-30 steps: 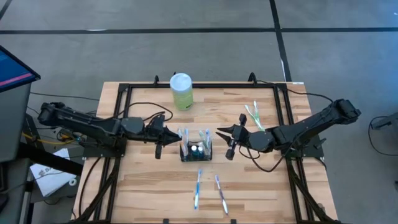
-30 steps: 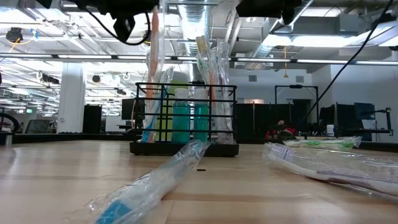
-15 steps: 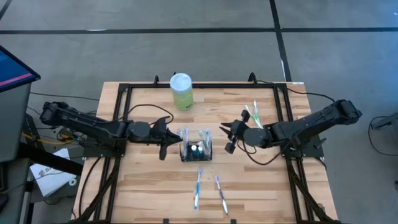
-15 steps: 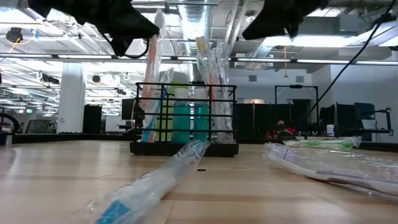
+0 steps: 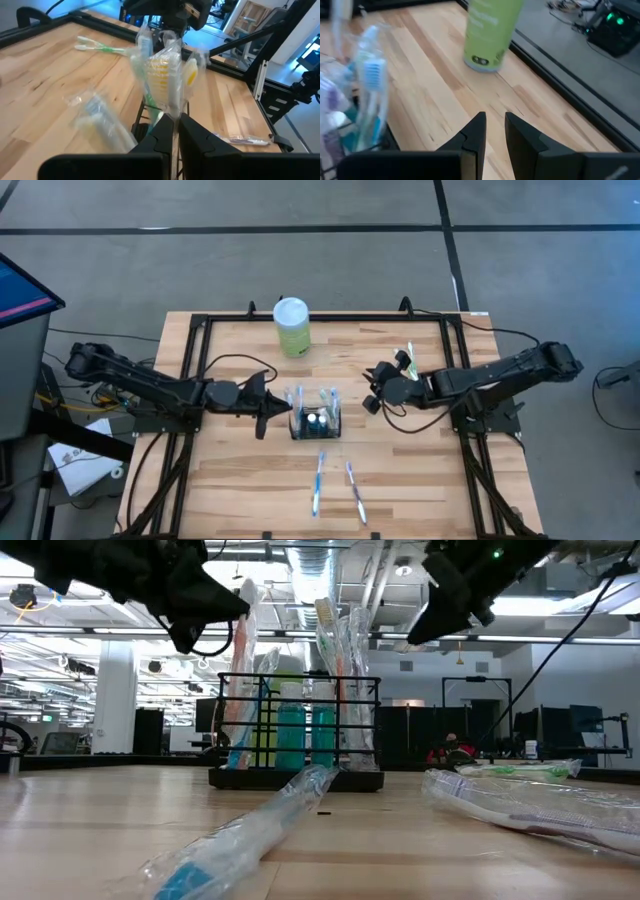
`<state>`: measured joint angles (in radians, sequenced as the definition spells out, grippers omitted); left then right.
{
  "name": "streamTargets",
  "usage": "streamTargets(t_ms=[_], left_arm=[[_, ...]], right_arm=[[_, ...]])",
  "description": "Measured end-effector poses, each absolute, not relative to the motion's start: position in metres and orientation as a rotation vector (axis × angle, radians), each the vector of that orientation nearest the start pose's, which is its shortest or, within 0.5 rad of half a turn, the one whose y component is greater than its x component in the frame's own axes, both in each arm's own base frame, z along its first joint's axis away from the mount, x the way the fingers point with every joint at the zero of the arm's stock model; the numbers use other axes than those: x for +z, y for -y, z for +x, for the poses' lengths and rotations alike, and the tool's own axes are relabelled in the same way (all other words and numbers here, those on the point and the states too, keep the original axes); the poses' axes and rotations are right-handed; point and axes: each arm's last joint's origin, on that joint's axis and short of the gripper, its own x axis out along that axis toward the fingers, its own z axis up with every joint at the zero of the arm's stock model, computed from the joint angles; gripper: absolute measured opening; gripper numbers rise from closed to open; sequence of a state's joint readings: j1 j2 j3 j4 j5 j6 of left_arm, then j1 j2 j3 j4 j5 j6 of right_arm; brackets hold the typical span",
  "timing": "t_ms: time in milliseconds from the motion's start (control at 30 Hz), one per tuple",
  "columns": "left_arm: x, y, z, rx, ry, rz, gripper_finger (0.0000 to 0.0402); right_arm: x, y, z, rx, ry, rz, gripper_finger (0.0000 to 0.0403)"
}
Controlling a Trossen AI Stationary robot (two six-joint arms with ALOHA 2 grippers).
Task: Pick & Place toothbrushing station
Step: Put the orange toothbrush into the wire organizer
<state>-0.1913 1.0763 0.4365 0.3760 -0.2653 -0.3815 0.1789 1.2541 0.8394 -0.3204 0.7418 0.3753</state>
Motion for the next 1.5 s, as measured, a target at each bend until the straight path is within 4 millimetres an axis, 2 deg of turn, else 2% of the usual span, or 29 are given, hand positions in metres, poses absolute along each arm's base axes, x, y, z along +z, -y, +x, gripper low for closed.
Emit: streamTargets(t_ms=[167,433,567,733,1100,1333,1500], left_arm=[[0.2,0.034,0.215,0.123,-0.227,-0.345,0.0006],[0.187,0.036,0.223,0.135,-0.255,-0.366,0.0009],[0.182,0.036,0.227,0.139,-0.269,-0.376,0.0019],[0.181,0.036,0.227,0.139,-0.271,-0.378,0.0021],[0.178,0.04,0.228,0.125,-0.286,-0.377,0.0029],[0.178,0.039,0.228,0.126,-0.29,-0.376,0.0045],[0.178,0.039,0.227,0.125,-0.289,-0.376,0.0077]], right_arm=[[0.245,-0.017,0.247,-0.706,-0.609,0.05,0.0063],[0.23,0.003,0.231,-0.881,-0.76,0.159,0.0063],[0.227,0.009,0.225,-0.926,-0.81,0.158,0.0063],[0.223,0.018,0.219,-0.965,-0.868,0.184,0.0063],[0.183,0.029,0.2,-1.006,-0.982,0.272,0.0063],[0.177,0.04,0.193,-1.037,-1.035,0.312,0.0063],[0.175,0.049,0.187,-1.083,-1.068,0.333,0.0063]])
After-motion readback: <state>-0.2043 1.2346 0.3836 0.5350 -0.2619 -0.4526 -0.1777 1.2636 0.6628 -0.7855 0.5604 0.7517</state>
